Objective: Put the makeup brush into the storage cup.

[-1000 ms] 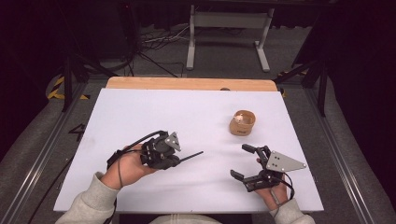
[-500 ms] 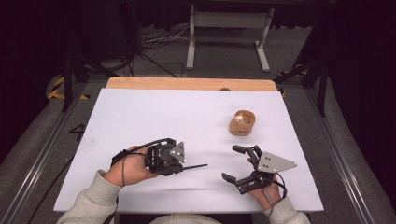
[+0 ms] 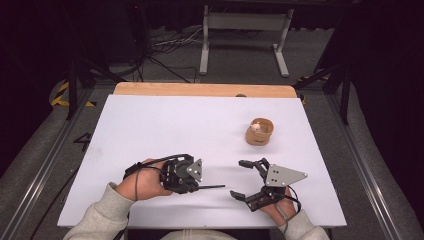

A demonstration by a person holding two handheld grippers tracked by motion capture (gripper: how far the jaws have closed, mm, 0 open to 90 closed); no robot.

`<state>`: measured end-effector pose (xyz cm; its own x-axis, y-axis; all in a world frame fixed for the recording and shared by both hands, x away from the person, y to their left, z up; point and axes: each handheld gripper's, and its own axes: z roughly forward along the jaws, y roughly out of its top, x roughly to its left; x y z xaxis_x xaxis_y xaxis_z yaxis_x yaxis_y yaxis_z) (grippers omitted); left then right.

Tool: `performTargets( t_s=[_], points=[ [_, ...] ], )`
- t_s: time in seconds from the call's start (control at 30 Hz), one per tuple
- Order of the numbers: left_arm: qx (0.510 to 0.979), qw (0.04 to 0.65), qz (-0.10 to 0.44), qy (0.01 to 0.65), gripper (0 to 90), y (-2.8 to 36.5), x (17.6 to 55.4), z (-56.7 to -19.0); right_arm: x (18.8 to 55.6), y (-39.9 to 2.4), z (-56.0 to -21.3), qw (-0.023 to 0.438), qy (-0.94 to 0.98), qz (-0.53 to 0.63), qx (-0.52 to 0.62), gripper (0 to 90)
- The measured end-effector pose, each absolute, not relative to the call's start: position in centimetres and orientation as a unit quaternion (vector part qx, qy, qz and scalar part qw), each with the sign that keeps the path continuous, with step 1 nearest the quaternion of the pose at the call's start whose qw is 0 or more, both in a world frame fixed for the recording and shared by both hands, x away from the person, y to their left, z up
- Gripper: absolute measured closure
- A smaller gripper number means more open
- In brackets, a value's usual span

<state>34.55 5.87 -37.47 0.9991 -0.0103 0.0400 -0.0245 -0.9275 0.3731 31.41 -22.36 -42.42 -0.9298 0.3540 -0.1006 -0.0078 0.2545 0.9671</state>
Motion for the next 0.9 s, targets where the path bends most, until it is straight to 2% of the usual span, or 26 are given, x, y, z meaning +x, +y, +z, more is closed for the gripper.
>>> performTargets(
  t_s=[0.1,0.53,0.7,0.9],
  points=[
    [0.981,0.19,0.019,-0.02,82.5,5.7,34.5,-37.4,31.4,-22.0,-42.5,0.139,0.784,0.596,0.104,15.3],
    [0.98,0.194,0.018,-0.038,82.5,5.2,33.7,-37.5,31.8,-20.6,-43.0,0.125,0.801,0.579,0.087,18.1],
    [0.982,0.178,0.033,-0.045,82.5,4.8,33.1,-37.4,31.9,-20.3,-43.1,0.119,0.806,0.574,0.084,21.2],
    [0.983,0.177,0.032,-0.045,82.5,4.7,33.1,-37.5,32.0,-19.7,-43.5,0.092,0.818,0.563,0.075,26.1]
  ],
)
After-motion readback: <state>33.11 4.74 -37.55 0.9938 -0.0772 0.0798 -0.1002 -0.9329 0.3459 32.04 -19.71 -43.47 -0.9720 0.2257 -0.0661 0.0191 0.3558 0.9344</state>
